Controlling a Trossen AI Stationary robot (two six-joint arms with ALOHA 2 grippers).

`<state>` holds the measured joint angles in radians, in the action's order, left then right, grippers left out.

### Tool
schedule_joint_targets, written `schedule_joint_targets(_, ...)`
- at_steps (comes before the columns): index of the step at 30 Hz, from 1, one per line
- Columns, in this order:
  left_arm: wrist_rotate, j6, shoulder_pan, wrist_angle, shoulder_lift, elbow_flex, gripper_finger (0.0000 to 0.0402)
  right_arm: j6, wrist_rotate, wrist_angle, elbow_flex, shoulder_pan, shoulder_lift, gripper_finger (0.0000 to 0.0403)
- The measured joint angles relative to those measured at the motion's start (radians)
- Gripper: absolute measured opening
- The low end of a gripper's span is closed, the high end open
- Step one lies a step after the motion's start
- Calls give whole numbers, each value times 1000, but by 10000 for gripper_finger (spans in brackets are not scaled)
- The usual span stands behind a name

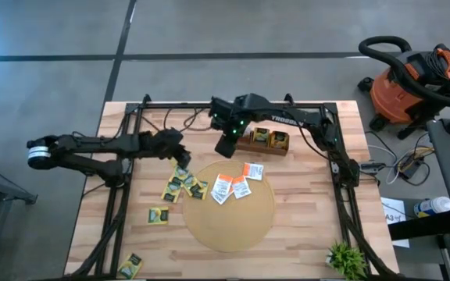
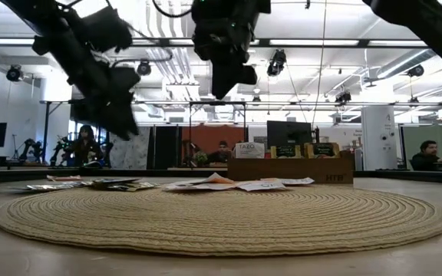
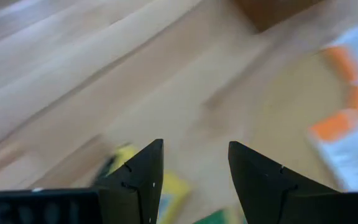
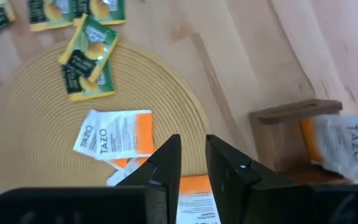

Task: Pick & Place Tea
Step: Put the mango tea bag into the right section of the wooden organizer

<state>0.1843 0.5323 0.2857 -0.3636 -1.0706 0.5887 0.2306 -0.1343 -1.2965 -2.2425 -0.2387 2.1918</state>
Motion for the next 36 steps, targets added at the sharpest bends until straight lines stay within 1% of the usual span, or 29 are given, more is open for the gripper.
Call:
schedule_joint_targets(3,1,-1,72,-104,0,4,174,53,15,2,2,27,1,68)
schedule_joint_targets(5,14,5,111,-141,0,0,174,75,46,2,3,42,1,69)
schedule_joint_targets(7,60,43,145,-184,-1,-3,174,89,76,2,4,53,1,71)
schedule_joint_targets(10,167,73,194,-244,-15,-4,174,105,106,2,5,58,1,72)
schedule_joint_targets(13,215,69,240,-249,-34,-4,174,106,113,3,5,48,1,71)
schedule_joint_targets(19,207,54,324,-251,-101,-4,168,105,113,5,5,17,1,69)
schedule_joint_targets(22,206,47,335,-268,-146,-5,145,78,113,5,5,4,1,70)
schedule_joint_targets(27,219,62,336,-266,-191,-5,88,43,112,6,5,-25,1,66)
schedule_joint_targets(31,272,72,337,-265,-198,1,45,2,112,6,5,-47,1,63)
schedule_joint_targets(36,282,107,348,-265,-200,-2,11,-55,112,6,5,-73,1,65)
